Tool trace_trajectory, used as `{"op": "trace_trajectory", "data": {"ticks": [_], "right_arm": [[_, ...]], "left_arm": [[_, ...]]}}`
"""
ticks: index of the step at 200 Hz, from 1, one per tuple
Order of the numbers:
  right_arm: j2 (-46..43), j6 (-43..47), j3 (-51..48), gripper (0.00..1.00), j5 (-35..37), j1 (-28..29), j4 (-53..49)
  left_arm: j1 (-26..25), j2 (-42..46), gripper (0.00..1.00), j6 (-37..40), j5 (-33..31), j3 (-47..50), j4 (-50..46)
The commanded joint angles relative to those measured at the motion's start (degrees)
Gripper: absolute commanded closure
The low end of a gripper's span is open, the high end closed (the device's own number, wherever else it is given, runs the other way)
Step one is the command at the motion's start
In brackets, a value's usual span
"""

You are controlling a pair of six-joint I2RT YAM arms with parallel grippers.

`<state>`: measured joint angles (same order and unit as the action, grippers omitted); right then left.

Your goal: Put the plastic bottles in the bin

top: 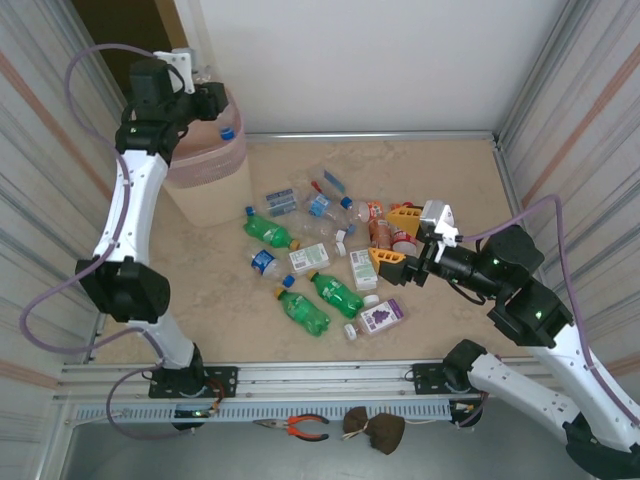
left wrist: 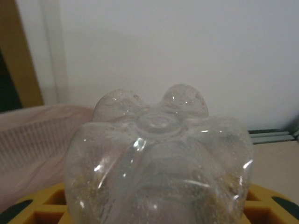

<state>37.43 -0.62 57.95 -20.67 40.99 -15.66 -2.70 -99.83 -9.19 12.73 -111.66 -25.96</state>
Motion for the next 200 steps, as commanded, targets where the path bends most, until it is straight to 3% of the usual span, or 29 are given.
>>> {"op": "trace_trajectory", "data": {"ticks": [1, 28, 47, 147, 200], "right_arm": [[0.49, 1.54, 1.72, 0.28, 1.02, 0.27, -0.68], [0.81, 1.42, 1.36, 0.29, 1.28, 0.29, -0.71], [1.16, 1.24, 1.26, 0.29, 1.43, 0.24, -0.64], [3.44, 0.55, -0.01, 0.30, 1.87, 0.27, 0.46], [4.82, 0.16, -0.61, 0.30, 1.84, 0.31, 1.70]], "left_arm": [[1.65, -1.78, 0.53, -4.14, -1.64, -1.34, -1.75], [1.73, -4.92, 0.51, -5.26, -3.50, -1.53, -4.23], [1.74, -7.38, 0.42, -5.18, -3.33, -1.85, -6.16], [0.33, -26.36, 0.36, -1.99, -9.97, -13.21, -27.06], [0.29, -32.92, 0.28, -1.12, -9.11, -16.70, -32.80]]}}
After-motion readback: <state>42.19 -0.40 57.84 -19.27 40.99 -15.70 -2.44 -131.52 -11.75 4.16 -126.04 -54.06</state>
